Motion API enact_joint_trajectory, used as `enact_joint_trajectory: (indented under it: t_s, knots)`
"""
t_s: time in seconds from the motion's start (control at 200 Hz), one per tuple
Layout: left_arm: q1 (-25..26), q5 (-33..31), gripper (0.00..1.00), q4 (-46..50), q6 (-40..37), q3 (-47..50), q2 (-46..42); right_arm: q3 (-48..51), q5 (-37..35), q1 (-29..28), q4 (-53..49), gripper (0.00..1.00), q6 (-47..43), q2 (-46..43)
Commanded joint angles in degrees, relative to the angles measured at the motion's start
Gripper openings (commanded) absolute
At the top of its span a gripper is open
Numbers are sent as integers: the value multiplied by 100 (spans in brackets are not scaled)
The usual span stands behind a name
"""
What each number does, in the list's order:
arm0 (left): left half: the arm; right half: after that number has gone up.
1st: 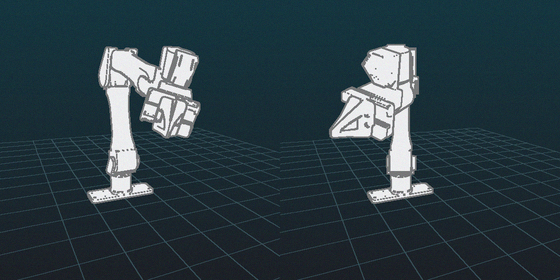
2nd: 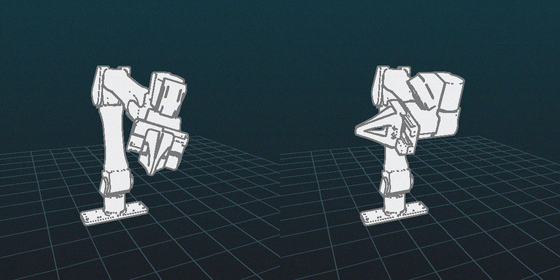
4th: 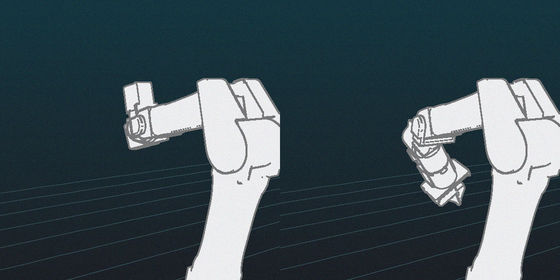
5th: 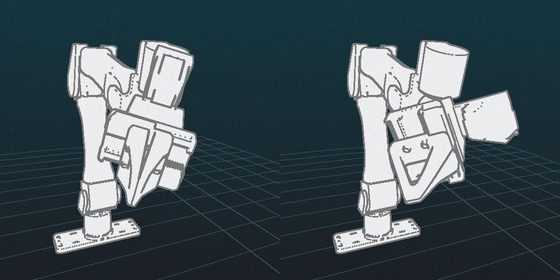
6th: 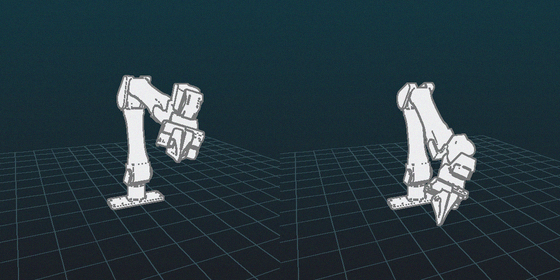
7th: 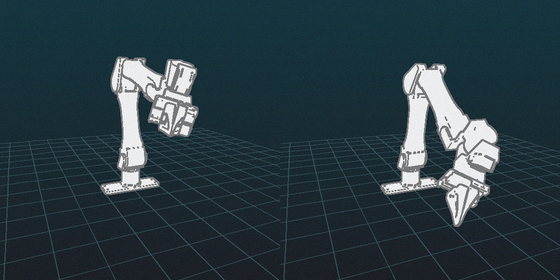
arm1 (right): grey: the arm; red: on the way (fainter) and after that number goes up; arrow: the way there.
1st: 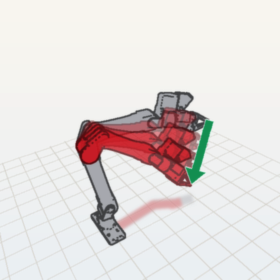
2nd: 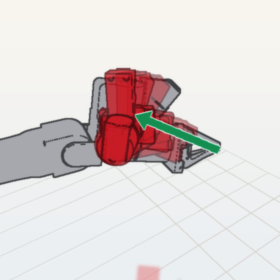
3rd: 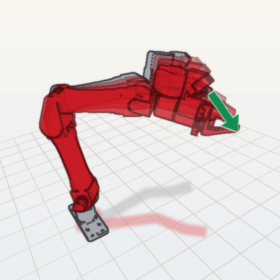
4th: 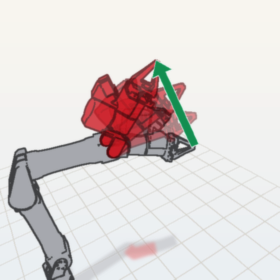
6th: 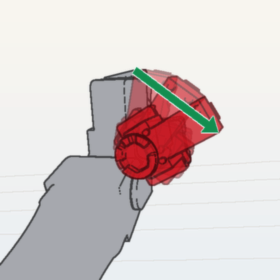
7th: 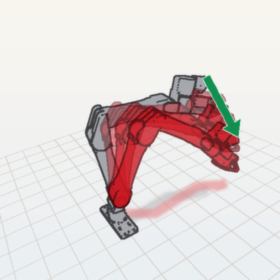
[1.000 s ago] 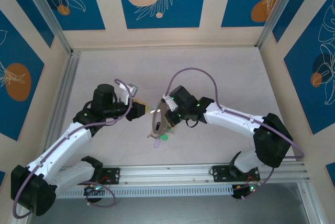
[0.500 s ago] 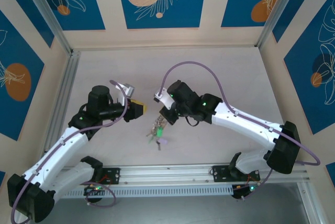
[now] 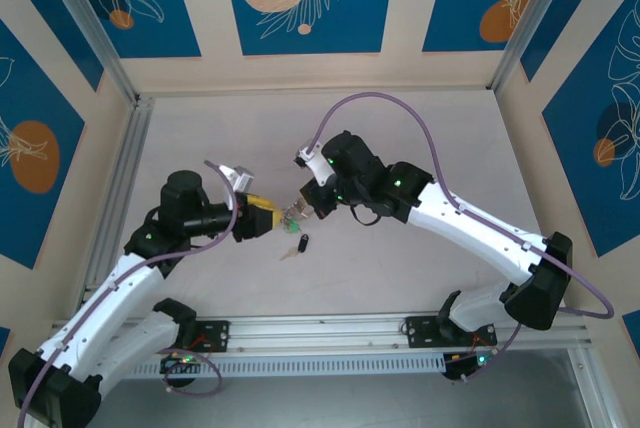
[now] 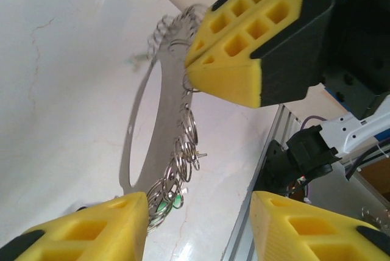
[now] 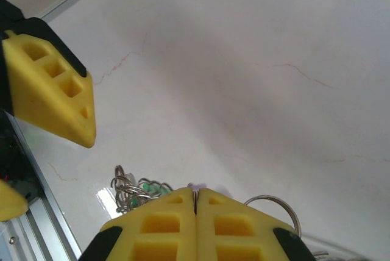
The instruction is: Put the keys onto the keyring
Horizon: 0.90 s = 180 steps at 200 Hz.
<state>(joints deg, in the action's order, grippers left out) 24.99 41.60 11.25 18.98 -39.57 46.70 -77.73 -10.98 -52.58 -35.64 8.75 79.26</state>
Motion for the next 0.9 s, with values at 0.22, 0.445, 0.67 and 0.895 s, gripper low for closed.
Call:
enact_joint_trajectory:
  t_s: [0.22,0.445,0.67,0.895]
  knots:
    - [32,63,50,-124,-157,-28,-36,-366,-18,5,13,0,249,59]
    - [32,-33,50,-50,-188,-74,-24,-316,-39,23,15,0,267,36]
    - [34,24,51,-116,-128,-88,54,117,20,202,100,0,437,-164]
    - [32,-26,51,-222,-36,-89,155,584,14,409,135,0,566,-279]
